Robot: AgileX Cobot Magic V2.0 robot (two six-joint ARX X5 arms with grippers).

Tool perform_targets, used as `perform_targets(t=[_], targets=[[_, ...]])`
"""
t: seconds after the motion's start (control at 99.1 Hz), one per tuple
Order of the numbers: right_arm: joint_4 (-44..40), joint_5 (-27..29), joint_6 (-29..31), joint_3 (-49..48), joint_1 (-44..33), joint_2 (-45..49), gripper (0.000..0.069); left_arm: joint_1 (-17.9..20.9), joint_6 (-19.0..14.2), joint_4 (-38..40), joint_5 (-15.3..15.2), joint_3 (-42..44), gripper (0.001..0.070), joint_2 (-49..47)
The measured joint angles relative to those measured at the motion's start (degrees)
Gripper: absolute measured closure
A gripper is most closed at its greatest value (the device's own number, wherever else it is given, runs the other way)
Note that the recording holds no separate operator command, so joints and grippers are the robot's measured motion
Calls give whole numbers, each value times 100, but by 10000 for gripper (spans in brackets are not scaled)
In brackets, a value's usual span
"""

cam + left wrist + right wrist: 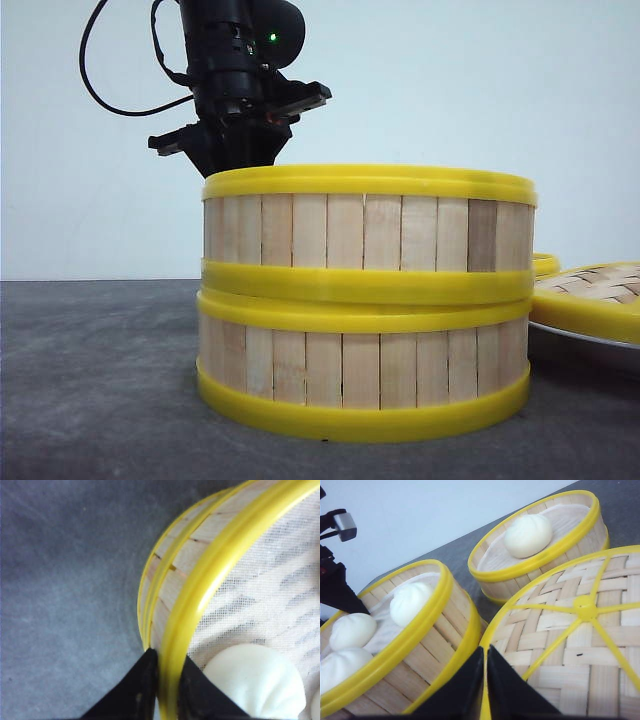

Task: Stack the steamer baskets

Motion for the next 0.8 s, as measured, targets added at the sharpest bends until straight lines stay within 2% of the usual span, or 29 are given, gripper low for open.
perform_targets(t=[0.474,0.545,0.615,0.737,0.797], targets=[[0,-7,0,0,0,0,684,0,11,-160,-131,0,683,22],[0,-7,0,0,0,0,684,0,0,-149,-133,0,667,26],[0,-7,0,0,0,0,684,4,-33,-96,-144,0,584,26],[0,-7,0,0,0,0,684,7,-39,7,-149,0,303,26],[0,-7,0,0,0,0,684,7,-59,74,-149,0,211,26]])
